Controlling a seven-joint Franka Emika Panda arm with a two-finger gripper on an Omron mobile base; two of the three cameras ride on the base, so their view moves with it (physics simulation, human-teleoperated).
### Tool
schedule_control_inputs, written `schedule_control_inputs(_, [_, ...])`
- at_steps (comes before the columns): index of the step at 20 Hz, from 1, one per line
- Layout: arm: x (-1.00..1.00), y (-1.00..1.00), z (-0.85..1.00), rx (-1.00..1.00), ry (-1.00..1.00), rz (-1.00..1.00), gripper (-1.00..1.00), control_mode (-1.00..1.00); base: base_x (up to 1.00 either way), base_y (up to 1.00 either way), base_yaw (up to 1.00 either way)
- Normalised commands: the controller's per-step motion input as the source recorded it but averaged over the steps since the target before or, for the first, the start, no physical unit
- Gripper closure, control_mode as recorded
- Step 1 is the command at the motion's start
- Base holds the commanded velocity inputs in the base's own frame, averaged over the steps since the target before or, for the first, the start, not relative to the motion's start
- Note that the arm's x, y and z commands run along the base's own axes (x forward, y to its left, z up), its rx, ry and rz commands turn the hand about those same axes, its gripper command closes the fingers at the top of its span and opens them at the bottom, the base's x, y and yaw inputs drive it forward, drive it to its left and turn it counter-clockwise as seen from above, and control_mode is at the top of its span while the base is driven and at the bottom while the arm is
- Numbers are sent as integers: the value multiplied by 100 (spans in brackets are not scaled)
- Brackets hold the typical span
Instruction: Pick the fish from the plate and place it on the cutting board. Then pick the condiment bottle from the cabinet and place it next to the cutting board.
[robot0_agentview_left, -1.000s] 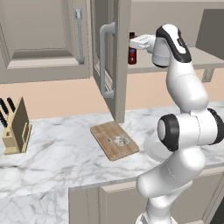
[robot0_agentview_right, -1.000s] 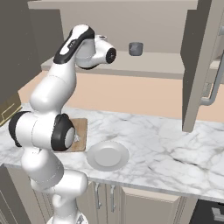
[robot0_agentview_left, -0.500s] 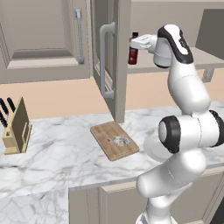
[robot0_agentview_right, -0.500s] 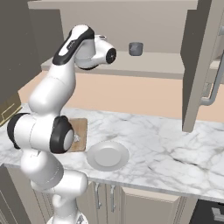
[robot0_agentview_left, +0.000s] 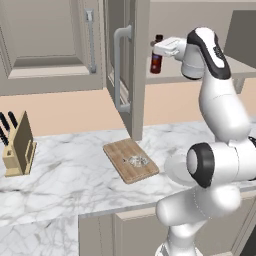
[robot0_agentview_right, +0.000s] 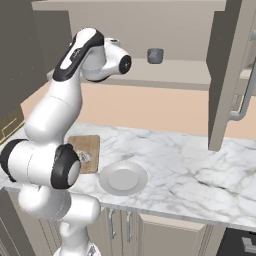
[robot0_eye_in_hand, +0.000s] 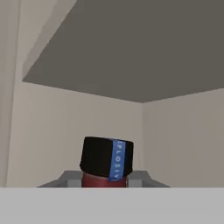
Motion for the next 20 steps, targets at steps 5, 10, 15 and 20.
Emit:
schedule_control_inputs(5, [-56, 0, 11, 0, -5, 0, 100, -100, 0, 0, 0])
schedule_control_inputs(10, [-60, 0, 0, 0, 0, 0, 100, -100, 0, 0, 0])
schedule_control_inputs(15, [-62, 0, 0, 0, 4, 0, 100, -100, 0, 0, 0])
schedule_control_inputs(20, [-63, 0, 0, -1, 3, 0, 100, -100, 0, 0, 0])
